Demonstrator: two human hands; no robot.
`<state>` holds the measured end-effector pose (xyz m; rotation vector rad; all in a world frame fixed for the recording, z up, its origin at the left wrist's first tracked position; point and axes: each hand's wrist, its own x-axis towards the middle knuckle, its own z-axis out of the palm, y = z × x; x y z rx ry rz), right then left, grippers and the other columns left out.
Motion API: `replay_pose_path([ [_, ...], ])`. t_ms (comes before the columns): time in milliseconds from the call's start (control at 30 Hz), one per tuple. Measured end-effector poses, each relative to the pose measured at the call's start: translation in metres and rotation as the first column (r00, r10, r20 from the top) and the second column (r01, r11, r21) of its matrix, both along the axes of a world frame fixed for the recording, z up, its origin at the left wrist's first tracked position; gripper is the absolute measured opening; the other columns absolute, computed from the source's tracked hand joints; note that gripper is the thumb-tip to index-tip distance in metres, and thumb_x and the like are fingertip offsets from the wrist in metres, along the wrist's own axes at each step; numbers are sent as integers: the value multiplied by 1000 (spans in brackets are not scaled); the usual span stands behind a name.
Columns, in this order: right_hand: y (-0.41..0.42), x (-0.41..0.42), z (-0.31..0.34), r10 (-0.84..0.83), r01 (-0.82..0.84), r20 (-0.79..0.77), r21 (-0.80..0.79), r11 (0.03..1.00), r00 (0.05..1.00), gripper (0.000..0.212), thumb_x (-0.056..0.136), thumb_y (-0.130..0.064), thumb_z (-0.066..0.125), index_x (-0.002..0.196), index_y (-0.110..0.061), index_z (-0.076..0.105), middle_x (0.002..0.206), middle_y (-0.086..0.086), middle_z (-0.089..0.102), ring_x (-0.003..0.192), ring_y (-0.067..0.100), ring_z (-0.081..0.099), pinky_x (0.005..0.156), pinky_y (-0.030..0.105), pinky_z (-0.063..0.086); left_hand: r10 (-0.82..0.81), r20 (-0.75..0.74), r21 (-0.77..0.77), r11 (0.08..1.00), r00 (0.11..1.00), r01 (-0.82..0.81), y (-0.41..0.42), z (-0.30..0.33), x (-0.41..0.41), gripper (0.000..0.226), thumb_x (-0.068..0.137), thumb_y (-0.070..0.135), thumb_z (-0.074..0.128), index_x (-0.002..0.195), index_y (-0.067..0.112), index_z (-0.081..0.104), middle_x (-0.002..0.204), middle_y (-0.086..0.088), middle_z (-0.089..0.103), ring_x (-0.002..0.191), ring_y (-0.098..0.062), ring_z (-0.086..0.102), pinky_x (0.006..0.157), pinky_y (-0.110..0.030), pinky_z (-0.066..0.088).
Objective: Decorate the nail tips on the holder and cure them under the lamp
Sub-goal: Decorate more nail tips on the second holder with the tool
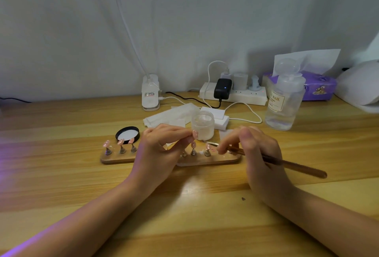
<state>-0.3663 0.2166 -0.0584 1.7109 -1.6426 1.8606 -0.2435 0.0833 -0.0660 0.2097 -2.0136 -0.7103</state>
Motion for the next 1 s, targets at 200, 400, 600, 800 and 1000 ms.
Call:
replay_pose_path([
  [200,-3,1,0,7,-4,-33,82,997,999,34,92,-30,31,76,-28,61,75,-21,60,78,-3,57,72,34,44,-8,2,-11,1000,1000,8,0,1,0,25,74,13,65,97,23,67,93,18,66,81,-1,62,72,-51,49],
  [400,-1,1,0,19,-21,22,49,999,1000,36,92,-30,29,75,-28,60,73,-20,61,75,1,58,68,33,42,-7,10,-28,1000,1000,7,-1,-1,0,26,76,13,64,98,26,68,93,21,65,82,-1,61,73,-50,49],
  [600,-1,1,-2,21,-17,-47,80,997,999,44,92,-27,30,67,-14,65,69,-17,59,73,-2,55,73,35,41,0,25,-29,1000,1000,0,-1,-1,0,31,77,17,62,105,32,63,96,23,63,84,1,59,75,-50,48],
  [800,-1,1,2,5,-3,-26,77,997,1000,31,90,-30,31,80,-26,60,80,-17,60,83,2,58,75,34,46,13,44,-9,1000,999,-13,1,0,1,28,78,17,61,102,32,65,87,22,65,84,-2,57,76,-55,45],
  [1000,-3,1,-1,-5,14,-102,88,996,995,40,90,-28,34,71,-14,66,70,-9,63,74,3,56,73,39,42,3,48,-29,1000,999,-2,3,2,1,29,77,10,61,105,20,63,86,13,64,82,-5,56,72,-40,46],
])
